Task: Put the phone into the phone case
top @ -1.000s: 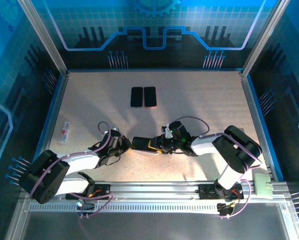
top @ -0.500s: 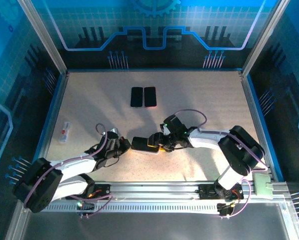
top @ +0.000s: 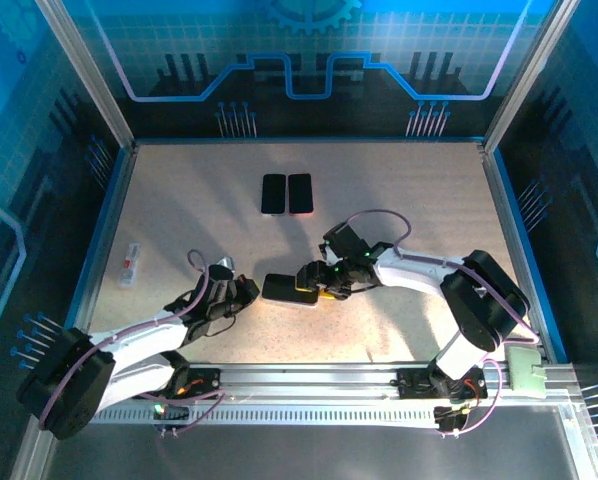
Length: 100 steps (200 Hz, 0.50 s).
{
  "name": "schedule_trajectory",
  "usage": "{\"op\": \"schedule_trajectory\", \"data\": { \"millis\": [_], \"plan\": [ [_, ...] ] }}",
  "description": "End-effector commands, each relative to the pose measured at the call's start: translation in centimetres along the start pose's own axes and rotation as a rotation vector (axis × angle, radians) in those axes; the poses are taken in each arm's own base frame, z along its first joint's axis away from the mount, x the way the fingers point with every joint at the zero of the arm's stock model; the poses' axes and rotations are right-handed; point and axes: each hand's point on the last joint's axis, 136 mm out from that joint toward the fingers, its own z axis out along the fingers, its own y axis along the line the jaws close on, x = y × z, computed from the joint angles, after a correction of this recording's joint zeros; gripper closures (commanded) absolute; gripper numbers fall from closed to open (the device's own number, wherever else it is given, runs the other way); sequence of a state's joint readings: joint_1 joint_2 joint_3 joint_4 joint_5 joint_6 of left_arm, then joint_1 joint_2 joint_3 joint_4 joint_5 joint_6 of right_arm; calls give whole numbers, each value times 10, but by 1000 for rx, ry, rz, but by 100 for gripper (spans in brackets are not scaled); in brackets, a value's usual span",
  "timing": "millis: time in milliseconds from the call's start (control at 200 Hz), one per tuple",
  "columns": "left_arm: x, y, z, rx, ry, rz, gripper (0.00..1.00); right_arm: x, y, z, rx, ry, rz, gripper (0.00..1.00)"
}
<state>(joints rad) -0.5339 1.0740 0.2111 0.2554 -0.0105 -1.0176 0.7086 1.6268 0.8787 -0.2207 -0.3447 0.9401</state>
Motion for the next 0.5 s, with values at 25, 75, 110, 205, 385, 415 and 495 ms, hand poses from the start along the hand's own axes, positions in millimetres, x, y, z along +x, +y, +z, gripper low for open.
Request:
{"op": "schedule_trajectory", "data": {
  "millis": [25, 75, 110, 205, 385, 415, 495],
  "plan": [
    [5, 9, -2, -29, 10, 21, 100, -3, 11, -7, 12, -11, -43, 28],
    [4, 10, -3, -34, 8, 21, 100, -4, 13, -8, 11, -12, -48, 28],
    [5, 10, -3, -34, 9, 22, 100, -5, 13, -8, 12, -12, -49, 28],
    [5, 11, -4, -36, 8, 17, 100, -5, 13, -8, 11, -12, -53, 27],
    [4, 13, -4, -41, 2, 14, 100, -5, 10, -6, 17, -8, -59, 27],
    [4, 13, -4, -43, 1, 14, 100, -5, 10, -6, 18, -7, -61, 27],
    [4, 13, -4, -44, 0, 14, 100, -6, 11, -7, 15, -10, -71, 27]
  ]
}}
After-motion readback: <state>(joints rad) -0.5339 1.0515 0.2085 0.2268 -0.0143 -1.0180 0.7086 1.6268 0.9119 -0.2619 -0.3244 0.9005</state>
